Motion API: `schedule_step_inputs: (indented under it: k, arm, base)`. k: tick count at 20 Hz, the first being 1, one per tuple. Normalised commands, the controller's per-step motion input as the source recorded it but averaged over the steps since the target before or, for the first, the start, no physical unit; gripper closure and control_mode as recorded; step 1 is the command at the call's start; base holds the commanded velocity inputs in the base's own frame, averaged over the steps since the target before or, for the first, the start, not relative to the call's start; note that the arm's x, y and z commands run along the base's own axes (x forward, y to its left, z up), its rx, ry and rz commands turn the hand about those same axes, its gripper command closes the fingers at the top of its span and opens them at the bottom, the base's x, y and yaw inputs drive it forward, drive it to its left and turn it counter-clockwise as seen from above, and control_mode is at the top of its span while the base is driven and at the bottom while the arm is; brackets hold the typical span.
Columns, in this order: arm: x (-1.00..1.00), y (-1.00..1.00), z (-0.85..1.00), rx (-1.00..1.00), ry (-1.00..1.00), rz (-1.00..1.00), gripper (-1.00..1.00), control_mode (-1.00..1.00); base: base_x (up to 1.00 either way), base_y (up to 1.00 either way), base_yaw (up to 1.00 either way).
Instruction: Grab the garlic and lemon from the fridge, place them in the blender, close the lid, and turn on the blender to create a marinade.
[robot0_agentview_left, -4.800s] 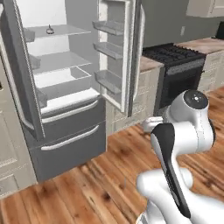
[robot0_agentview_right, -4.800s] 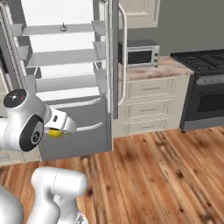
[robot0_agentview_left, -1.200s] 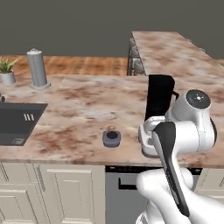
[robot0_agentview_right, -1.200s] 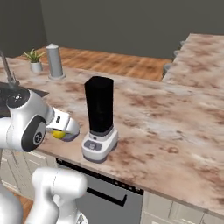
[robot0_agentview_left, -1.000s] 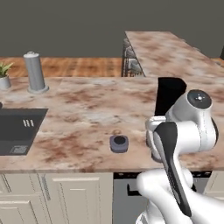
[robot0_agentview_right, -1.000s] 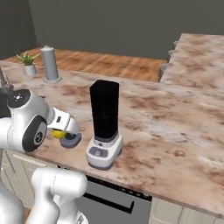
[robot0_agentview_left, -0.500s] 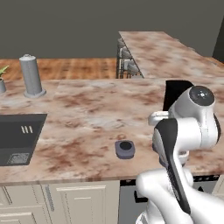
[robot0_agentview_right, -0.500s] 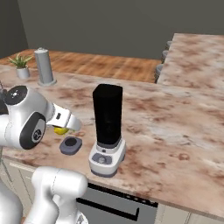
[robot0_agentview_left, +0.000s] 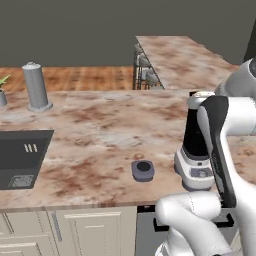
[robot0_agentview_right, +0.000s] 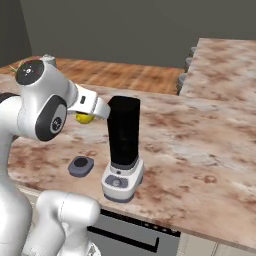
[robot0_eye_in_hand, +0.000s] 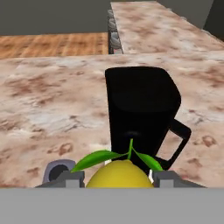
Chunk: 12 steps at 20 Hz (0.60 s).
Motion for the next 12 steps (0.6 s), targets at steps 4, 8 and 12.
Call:
schedule_step_inputs:
  k: [4,8,12]
  arm:
    - [0.33,-0.36,0.66,0.0,-0.03,0.0,1.0,-1.0]
    - [0.55,-0.35,0.0,0.0,0.01,0.0,1.0,-1.0]
    - [0.8,-0.31,-0.34,0.01,0.07,0.0,1.0,-1.0]
  base:
    - [0.0,0.0,0.0]
    - [0.0,0.0,0.0]
    - [0.0,0.0,0.0]
